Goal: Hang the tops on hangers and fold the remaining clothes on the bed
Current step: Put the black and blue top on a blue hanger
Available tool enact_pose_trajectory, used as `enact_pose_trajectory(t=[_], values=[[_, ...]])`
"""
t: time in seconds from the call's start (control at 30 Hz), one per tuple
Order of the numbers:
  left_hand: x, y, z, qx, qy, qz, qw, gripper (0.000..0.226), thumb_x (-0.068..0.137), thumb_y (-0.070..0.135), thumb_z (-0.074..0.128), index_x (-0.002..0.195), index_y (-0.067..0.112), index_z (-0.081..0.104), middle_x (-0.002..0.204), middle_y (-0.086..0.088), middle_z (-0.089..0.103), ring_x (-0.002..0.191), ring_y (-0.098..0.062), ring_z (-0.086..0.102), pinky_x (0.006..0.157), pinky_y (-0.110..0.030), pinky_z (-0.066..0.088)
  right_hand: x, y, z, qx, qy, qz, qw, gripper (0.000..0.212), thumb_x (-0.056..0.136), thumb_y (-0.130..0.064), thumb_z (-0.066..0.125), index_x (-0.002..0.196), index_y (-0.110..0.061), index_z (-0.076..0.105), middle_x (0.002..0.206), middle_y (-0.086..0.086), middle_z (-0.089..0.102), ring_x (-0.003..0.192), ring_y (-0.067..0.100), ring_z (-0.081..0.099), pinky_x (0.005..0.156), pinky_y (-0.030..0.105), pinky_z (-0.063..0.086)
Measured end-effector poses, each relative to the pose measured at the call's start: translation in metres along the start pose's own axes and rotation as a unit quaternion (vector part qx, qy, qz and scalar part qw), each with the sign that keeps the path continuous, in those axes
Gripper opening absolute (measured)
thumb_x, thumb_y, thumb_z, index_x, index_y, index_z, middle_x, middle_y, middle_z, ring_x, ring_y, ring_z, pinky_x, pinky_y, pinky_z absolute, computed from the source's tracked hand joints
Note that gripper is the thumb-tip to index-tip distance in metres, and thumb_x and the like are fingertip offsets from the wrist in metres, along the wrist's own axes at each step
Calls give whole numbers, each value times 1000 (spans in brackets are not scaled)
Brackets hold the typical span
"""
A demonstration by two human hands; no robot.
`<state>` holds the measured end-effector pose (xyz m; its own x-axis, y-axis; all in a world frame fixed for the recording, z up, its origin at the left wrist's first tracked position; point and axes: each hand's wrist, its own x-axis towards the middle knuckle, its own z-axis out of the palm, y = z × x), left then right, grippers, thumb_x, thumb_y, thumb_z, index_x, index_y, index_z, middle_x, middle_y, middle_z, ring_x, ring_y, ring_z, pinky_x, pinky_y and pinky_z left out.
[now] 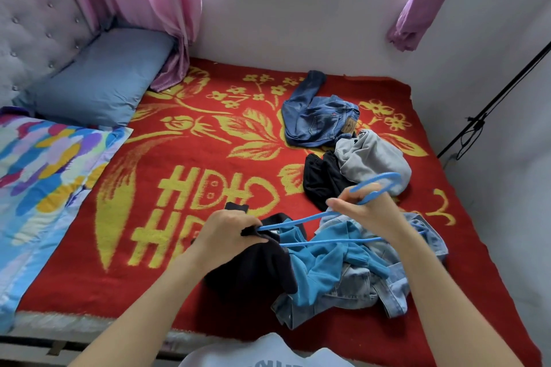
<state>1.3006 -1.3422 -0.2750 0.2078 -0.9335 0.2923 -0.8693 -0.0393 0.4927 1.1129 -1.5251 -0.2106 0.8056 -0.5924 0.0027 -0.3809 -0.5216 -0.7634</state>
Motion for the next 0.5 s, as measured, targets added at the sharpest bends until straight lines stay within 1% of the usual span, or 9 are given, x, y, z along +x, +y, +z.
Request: enact_pose_trajectory(t=[0.07, 0.1, 0.17, 0.23, 0.3, 0.37, 0.4, 0.43, 0.5], values=[[9, 15, 9, -3, 2, 10, 1000, 24, 66, 37, 66, 68, 13, 71, 56, 6, 64, 48, -9, 58, 51, -19, 42, 5, -9, 27, 11, 47, -9, 999, 40, 83, -29, 69, 48, -29, 50, 35, -13, 42, 36, 8, 36, 43, 20, 23], [12, 23, 13, -7, -2, 7, 1000, 24, 67, 36, 66, 69, 12, 71, 55, 4, 64, 47, -11, 58, 51, -19, 42, 4, -14, 44, 36, 72, -2, 997, 39, 80, -40, 66, 48, -31, 46, 34, -12, 40, 35, 8, 35, 44, 22, 23], [19, 30, 18, -6, 2, 11, 1000, 26, 69, 36, 63, 74, 12, 72, 57, 3, 66, 48, -13, 60, 49, -16, 42, 1, -24, 76, 58, 98, 3, 994, 36, 71, -61, 47, 52, -30, 42, 36, -8, 37, 37, 9, 34, 46, 30, 26], [25, 35, 17, 9, -3, 14, 1000, 30, 71, 34, 60, 86, 13, 74, 67, 0, 71, 56, -17, 65, 50, -20, 48, 1, -27, 93, 60, 105, 6, 993, 46, 67, -69, 37, 56, -24, 42, 42, -8, 39, 43, 13, 39, 51, 39, 36], [31, 36, 11, 30, 2, -27, 999, 31, 78, 38, 61, 96, 15, 73, 81, -2, 72, 73, -20, 66, 59, -22, 45, 4, -23, 90, 97, 107, 15, 989, 58, 66, -73, 41, 62, -15, 48, 42, -5, 45, 43, 17, 46, 55, 43, 43], [32, 30, 8, 22, -4, -89, 996, 28, 85, 37, 65, 101, 16, 71, 90, -1, 70, 84, -19, 63, 68, -26, 44, 8, -15, 78, 98, 116, 7, 988, 64, 66, -74, 45, 68, -10, 52, 40, -7, 50, 41, 10, 48, 57, 38, 44], [30, 26, 5, 3, -4, -106, 994, 26, 84, 34, 67, 100, 15, 71, 90, -1, 70, 84, -19, 63, 71, -28, 46, 9, -12, 73, 78, 130, -15, 988, 59, 67, -72, 46, 68, -14, 52, 43, -12, 52, 44, 7, 49, 59, 31, 43], [27, 21, 3, -19, 0, -117, 993, 23, 83, 30, 69, 99, 13, 71, 88, 1, 70, 82, -18, 63, 73, -31, 48, 8, -8, 68, 48, 160, -52, 985, 52, 69, -71, 49, 70, -19, 52, 50, -18, 54, 53, 3, 52, 67, 26, 41], [23, 12, -4, -59, 14, -136, 989, 16, 79, 21, 74, 92, 12, 73, 80, 12, 69, 75, -8, 62, 74, -34, 49, 3, 3, 61, -25, 265, -129, 955, 48, 78, -67, 50, 83, -20, 57, 85, -21, 58, 83, 3, 52, 88, 19, 32]])
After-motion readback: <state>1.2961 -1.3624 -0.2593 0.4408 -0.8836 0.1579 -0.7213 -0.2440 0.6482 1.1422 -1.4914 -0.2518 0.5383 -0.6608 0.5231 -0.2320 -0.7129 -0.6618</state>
